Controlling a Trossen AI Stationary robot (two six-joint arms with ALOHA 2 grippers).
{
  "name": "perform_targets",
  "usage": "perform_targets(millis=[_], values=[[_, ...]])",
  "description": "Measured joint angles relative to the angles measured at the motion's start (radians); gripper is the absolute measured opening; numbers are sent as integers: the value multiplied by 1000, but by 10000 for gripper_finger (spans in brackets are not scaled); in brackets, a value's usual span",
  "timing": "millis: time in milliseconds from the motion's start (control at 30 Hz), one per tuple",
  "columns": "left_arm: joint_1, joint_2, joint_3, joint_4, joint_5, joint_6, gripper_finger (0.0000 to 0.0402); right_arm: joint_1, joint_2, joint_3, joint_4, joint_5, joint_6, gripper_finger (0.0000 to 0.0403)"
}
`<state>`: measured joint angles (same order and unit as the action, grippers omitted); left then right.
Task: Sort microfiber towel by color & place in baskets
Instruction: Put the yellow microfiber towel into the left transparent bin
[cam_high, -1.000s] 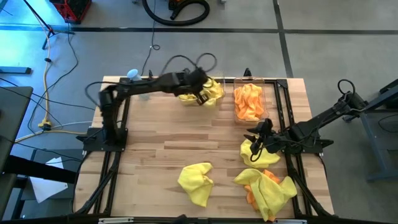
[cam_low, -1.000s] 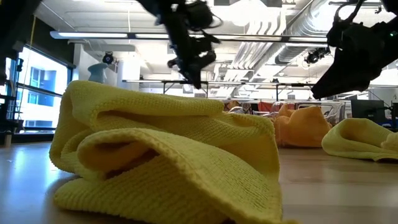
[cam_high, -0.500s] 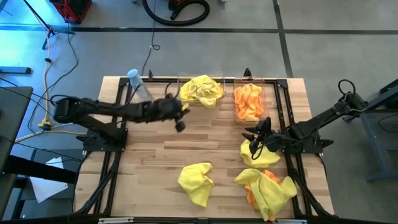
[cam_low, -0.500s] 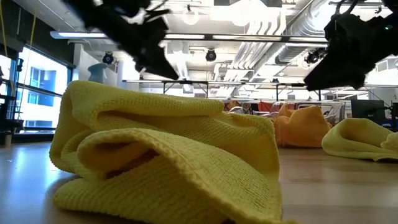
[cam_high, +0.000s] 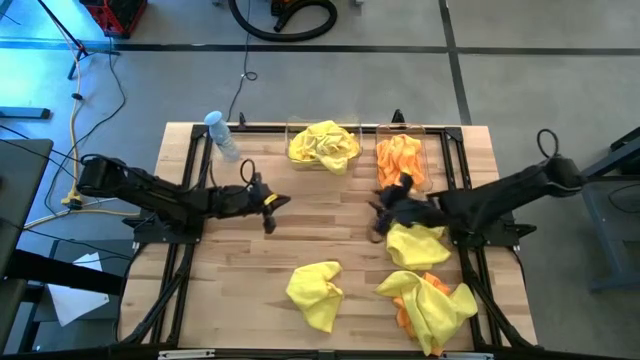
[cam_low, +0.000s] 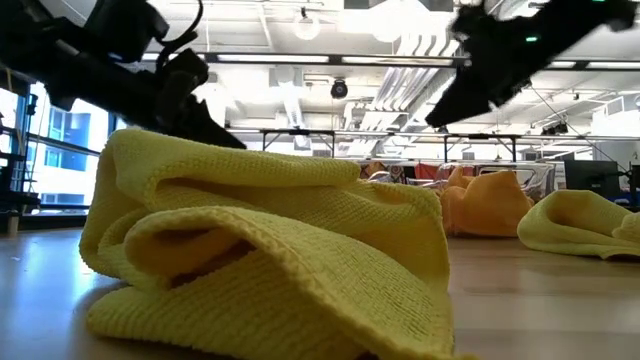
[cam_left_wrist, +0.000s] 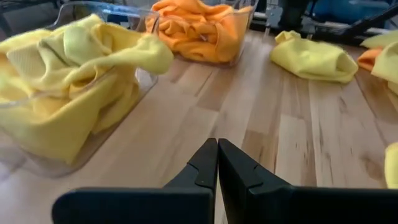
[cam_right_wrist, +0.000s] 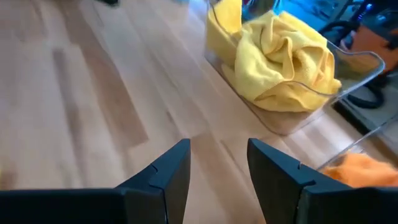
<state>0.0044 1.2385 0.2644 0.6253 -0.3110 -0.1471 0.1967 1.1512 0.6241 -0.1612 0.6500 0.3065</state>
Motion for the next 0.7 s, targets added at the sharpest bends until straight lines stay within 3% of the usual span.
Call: perform_targets(millis=[200, 500, 700], values=[[0, 0, -23, 4, 0, 5, 0, -104, 241, 229, -216, -12, -152, 156], [0, 0, -22, 10, 0, 7, 0, -226, 547, 408, -229, 23, -494, 156], [0, 0, -22, 9, 1, 1, 0, -271, 668, 468, -213, 111, -535, 156]])
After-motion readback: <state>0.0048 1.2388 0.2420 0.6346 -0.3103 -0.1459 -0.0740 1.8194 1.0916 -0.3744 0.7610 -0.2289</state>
